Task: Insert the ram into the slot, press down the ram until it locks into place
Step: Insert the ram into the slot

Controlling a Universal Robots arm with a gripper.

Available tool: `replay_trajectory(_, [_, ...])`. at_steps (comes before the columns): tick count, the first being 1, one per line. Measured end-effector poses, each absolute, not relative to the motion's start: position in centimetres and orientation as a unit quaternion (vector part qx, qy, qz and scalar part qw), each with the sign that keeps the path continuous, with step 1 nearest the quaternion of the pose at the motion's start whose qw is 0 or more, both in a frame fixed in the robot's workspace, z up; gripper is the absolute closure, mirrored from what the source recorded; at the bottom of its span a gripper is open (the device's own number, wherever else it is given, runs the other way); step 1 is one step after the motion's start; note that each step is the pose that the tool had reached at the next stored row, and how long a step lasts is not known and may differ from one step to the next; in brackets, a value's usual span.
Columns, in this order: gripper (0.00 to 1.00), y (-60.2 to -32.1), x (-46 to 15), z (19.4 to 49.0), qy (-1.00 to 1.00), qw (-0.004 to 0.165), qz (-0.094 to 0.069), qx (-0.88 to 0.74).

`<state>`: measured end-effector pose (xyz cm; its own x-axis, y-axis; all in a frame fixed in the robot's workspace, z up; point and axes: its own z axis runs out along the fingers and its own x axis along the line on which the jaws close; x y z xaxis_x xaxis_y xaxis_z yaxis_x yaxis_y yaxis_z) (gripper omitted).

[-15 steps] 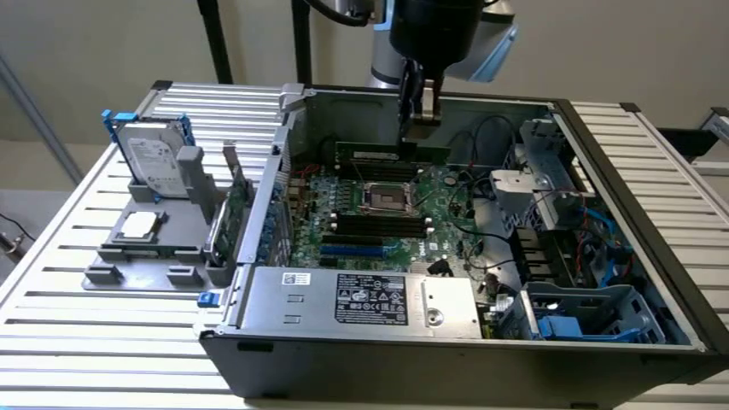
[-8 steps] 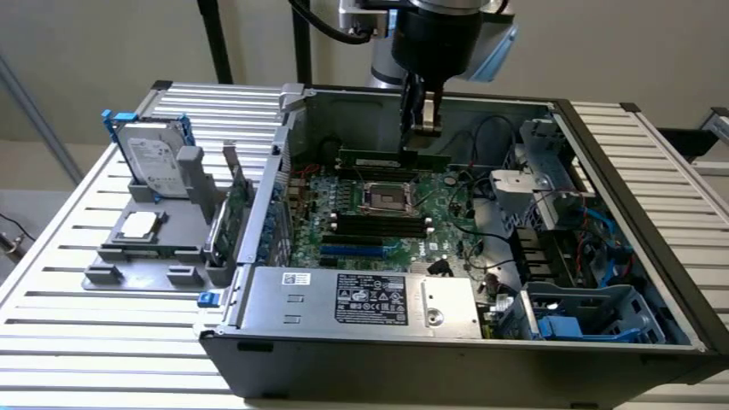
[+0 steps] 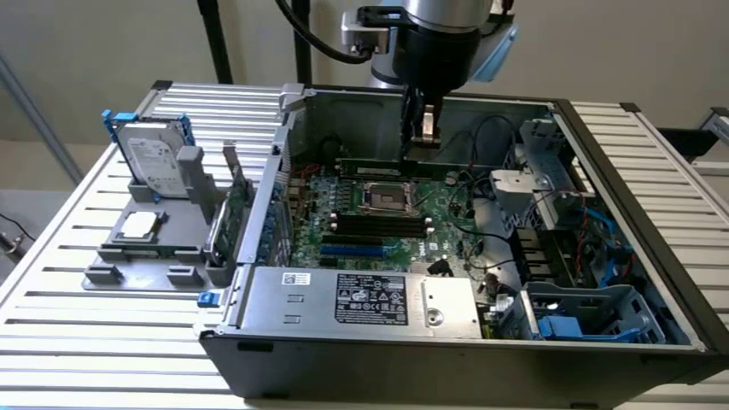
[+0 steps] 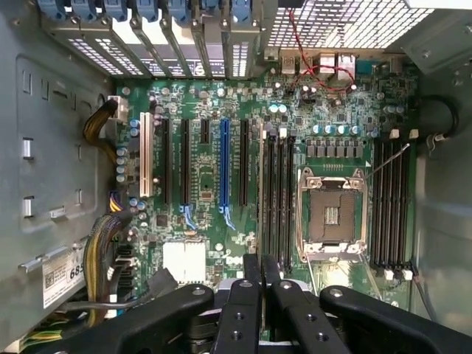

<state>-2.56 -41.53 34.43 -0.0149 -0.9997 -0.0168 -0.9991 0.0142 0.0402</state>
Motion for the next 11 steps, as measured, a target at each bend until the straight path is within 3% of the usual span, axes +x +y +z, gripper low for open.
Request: replay_trajectory(11, [0.87,-41.2,-2.5,32.4,-0.712,0.008,-0.020,0.702])
